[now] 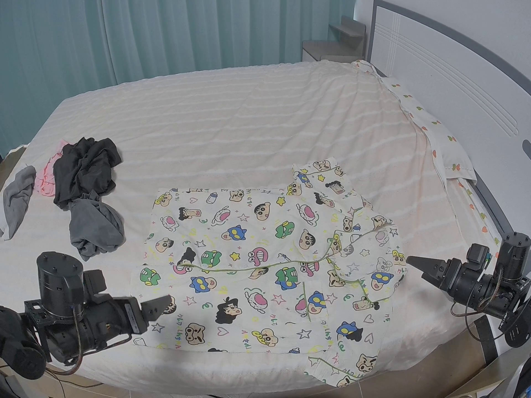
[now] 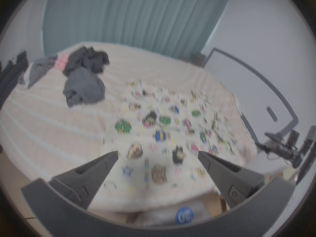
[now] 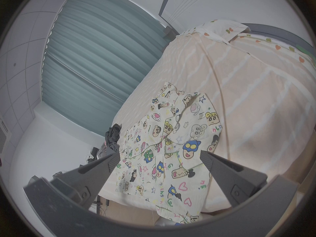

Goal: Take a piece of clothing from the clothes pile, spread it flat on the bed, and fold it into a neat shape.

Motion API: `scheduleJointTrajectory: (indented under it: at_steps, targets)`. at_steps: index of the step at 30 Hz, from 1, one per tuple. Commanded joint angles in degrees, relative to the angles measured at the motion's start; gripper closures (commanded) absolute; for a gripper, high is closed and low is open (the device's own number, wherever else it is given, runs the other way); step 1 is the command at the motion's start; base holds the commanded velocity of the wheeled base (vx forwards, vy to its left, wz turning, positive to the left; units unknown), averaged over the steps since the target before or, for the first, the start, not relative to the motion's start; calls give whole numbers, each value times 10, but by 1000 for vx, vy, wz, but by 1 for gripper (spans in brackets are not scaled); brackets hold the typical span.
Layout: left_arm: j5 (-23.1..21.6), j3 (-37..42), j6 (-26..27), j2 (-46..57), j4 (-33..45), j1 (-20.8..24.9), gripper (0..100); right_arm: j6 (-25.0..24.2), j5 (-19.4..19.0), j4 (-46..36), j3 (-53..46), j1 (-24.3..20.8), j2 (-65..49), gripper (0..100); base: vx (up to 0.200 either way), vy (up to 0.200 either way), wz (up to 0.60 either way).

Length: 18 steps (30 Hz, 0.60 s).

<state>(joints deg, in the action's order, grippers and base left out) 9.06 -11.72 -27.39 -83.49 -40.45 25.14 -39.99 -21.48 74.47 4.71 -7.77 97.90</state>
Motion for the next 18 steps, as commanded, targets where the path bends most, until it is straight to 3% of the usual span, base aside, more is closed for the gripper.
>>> scheduleJointTrajectory:
  at_steps: [1,2,3,4,8,10,12,18]
  targets:
    - [-222,-56,31,146,231,-128,0,-3,-37,5,-35,21,-14,0,0,0,0]
    - [-233,-60,34,148,244,-134,0,-3,-38,5,-35,21,-15,0,0,0,0]
    - [-271,-79,62,152,298,-163,0,-4,-53,6,-35,33,-15,0,0,0,0]
    - [-274,-87,92,148,317,-183,0,-2,-69,5,-37,43,-17,0,0,0,0]
    - [-295,-89,206,84,325,-255,0,11,-140,3,-47,86,-19,0,0,0,0]
    - [-320,-89,233,55,325,-279,0,14,-157,1,-47,101,-21,0,0,0,0]
    - [-342,-88,249,18,325,-286,0,14,-161,1,-47,113,-21,0,0,0,0]
    - [-335,-94,277,-85,303,-284,0,14,-166,-3,-47,115,-22,0,0,0,0]
